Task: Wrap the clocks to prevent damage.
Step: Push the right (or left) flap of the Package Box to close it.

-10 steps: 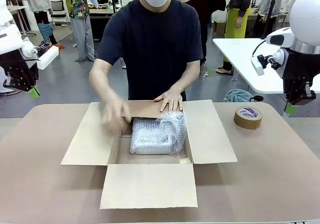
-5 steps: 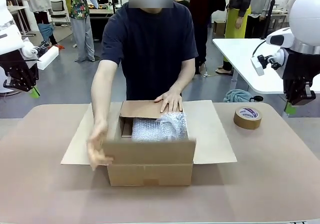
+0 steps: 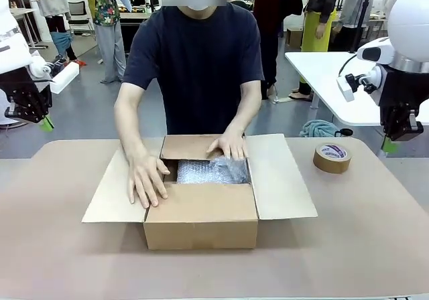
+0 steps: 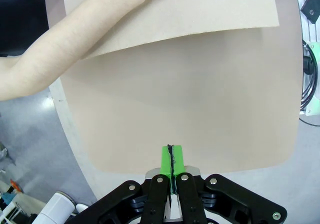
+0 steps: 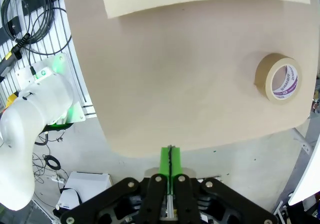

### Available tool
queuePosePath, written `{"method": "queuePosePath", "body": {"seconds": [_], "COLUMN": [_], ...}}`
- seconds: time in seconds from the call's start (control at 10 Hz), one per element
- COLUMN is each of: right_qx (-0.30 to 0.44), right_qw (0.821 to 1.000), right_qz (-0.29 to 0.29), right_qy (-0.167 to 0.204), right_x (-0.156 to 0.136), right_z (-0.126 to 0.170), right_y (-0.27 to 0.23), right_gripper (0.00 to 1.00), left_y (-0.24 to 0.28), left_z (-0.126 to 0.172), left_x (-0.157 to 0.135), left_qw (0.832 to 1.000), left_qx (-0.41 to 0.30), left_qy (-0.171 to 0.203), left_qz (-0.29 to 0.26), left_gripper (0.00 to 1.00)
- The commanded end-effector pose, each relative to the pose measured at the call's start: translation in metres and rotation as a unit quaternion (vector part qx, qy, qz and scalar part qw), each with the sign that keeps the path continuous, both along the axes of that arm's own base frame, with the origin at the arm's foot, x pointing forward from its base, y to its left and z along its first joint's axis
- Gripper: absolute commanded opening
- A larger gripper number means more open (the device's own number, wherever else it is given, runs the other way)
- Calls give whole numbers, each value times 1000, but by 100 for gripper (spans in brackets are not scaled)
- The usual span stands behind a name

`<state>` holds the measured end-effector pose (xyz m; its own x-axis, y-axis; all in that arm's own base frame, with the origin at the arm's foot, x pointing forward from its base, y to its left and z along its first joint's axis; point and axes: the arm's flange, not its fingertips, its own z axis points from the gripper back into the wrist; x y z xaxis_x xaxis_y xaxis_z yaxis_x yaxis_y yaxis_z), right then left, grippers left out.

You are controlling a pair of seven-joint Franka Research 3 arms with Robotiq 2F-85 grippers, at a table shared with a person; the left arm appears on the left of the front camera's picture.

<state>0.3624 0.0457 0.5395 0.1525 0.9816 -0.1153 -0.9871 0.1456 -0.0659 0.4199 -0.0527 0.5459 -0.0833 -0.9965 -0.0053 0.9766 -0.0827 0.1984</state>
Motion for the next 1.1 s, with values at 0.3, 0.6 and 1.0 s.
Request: {"method": "queuePosePath", "body": {"seconds": [0.3, 0.6, 1.0], "right_qx": [-6, -6, -6], "right_qw": [1000, 1000, 1000], "right_qz": [11, 11, 11], "right_qy": [-6, -6, -6], "right_x": [1, 1, 1], "right_z": [-1, -1, -1], "right_y": [-2, -2, -2], "right_gripper": [1, 1, 1], "left_y": [1, 23, 142], "left_z": [0, -5, -64], "left_x": [0, -3, 22], "left_qw": [1000, 995, 918], "left_qx": [8, -95, -390], "left_qy": [-6, 31, 62], "left_qz": [1, -28, -37], "left_gripper": [0, 0, 0]}}
